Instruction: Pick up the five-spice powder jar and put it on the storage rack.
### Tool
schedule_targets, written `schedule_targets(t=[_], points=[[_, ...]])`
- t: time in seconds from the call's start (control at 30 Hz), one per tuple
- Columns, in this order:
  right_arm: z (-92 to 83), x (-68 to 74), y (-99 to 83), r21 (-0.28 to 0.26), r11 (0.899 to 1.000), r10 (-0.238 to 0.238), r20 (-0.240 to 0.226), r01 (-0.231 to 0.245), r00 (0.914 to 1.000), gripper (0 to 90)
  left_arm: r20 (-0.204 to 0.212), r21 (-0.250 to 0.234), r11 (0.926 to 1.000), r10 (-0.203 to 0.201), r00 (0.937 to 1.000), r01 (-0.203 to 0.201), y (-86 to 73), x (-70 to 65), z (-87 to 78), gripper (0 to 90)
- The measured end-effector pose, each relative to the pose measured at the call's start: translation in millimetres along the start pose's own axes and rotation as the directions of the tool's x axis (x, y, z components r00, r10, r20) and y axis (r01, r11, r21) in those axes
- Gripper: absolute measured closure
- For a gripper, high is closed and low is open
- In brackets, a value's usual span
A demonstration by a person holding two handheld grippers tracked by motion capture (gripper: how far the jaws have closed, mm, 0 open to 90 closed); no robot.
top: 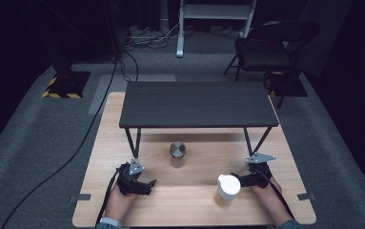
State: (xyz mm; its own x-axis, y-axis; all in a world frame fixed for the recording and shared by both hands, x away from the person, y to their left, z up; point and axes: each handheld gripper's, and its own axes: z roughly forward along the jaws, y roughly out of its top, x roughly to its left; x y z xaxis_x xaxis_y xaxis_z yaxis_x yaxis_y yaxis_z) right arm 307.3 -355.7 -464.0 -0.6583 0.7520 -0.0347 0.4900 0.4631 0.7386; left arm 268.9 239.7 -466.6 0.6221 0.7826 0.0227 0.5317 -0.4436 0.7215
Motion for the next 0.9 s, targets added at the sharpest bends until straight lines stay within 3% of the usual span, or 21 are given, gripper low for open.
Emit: schedule_targets(t=[0.9], points=[[-0.3, 2.0, 0.1, 0.003, 1.000, -0.003, 0.006, 0.003, 1.0000, 2.3, -0.002, 0.003, 1.0000, -0.002, 1.0000, 0.002, 0.9, -0.8, 0.3, 4.4]])
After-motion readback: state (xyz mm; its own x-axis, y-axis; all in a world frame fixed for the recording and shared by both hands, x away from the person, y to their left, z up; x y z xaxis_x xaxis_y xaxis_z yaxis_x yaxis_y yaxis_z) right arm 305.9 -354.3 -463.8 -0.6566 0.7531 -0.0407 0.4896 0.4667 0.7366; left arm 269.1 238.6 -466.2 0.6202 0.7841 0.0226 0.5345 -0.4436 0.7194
